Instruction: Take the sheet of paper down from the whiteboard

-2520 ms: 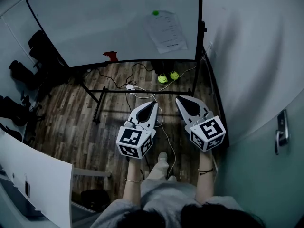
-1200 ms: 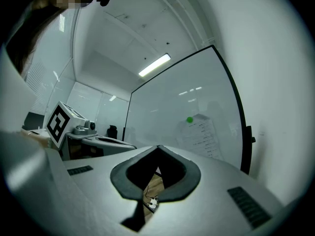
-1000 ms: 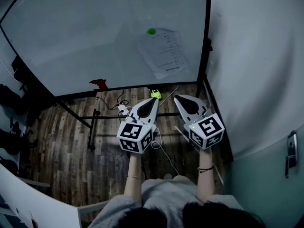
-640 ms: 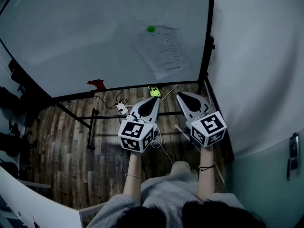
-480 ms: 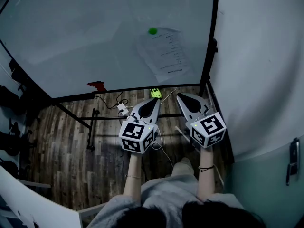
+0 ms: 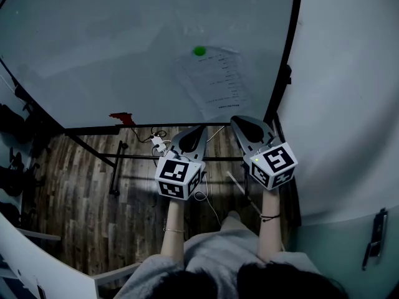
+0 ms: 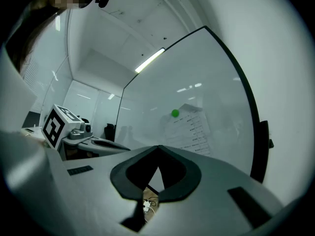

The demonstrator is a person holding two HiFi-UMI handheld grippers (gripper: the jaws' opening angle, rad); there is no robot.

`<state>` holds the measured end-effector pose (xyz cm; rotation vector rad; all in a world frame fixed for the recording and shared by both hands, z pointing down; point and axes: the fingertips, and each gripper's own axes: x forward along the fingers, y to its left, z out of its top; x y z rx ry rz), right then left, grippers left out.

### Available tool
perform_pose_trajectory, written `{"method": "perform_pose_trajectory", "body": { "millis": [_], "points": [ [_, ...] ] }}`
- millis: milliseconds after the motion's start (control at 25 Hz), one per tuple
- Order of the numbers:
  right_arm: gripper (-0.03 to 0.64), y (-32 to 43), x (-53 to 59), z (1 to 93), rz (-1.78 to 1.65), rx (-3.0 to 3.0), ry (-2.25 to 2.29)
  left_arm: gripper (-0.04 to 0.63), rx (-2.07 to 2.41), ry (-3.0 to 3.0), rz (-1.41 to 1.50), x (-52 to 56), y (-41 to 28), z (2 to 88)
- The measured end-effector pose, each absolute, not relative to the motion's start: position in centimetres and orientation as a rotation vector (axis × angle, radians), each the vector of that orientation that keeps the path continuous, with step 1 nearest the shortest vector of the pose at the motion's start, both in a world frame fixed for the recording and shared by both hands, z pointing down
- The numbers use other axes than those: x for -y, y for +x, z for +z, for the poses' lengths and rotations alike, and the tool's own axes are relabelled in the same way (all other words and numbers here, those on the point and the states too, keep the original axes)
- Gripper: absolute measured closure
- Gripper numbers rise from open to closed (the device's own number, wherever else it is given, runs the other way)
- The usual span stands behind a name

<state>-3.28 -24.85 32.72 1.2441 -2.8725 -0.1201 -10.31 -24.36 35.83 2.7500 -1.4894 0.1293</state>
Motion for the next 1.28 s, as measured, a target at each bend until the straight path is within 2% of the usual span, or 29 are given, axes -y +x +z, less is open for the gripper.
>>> {"method": "perform_pose_trajectory", "body": {
  "millis": [280, 800, 1280],
  "points": [
    [0.615, -2.4, 28.3, 32.2, -0.094, 2.914, 1.184, 0.591, 1.617, 2.721, 0.145, 27.5, -10.0, 34.8],
    [0.615, 0.3, 32.6, 30.6, -0.173, 2.960, 1.040, 0.591, 1.820, 2.624, 0.000, 31.8, -8.7, 32.5],
    [0.614, 1.9, 36.2, 29.9, -0.189, 2.870, 1.184, 0.591, 1.931, 2.711, 0.032, 34.7, -10.1, 27.7]
  ]
}}
